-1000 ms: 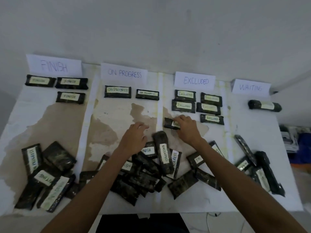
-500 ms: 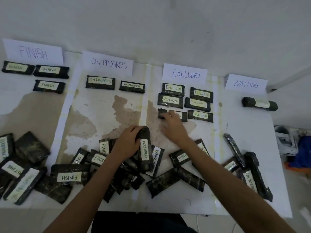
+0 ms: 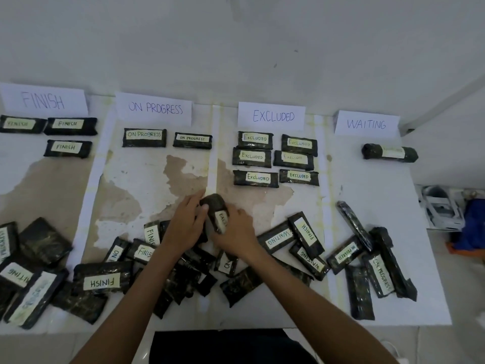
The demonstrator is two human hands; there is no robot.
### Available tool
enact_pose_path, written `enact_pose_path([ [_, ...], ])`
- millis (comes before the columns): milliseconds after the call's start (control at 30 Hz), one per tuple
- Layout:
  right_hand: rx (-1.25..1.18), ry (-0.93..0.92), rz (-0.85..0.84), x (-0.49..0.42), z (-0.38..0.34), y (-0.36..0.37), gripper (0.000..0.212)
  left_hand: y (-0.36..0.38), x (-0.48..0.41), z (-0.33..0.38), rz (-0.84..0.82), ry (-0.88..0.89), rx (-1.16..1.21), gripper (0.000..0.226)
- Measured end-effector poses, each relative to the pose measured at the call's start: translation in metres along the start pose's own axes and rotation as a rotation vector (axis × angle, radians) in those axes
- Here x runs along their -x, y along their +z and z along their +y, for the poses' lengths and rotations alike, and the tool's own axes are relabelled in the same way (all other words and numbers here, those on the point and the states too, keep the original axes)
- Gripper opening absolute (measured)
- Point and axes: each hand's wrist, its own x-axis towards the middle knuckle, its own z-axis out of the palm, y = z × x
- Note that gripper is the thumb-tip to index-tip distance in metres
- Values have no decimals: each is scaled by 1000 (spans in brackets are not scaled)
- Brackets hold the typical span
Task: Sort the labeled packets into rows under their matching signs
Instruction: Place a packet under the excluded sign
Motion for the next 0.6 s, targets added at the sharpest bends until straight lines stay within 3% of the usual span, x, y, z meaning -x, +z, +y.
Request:
enact_pose_path([
  [133,69,-99,52,1,25,-65,71,9,-3,15,-12,29,52,52],
  [267,294,-160,108,-11,75,-111,67,32,-12,21,-143,123,-125,46],
  [433,373,-189,69,-24,134,-128,69,67,-25,28,-303,244,-287,54],
  [600,386,-228,98,-42,148,-133,73,86,-35,31,-329,308,-415,55],
])
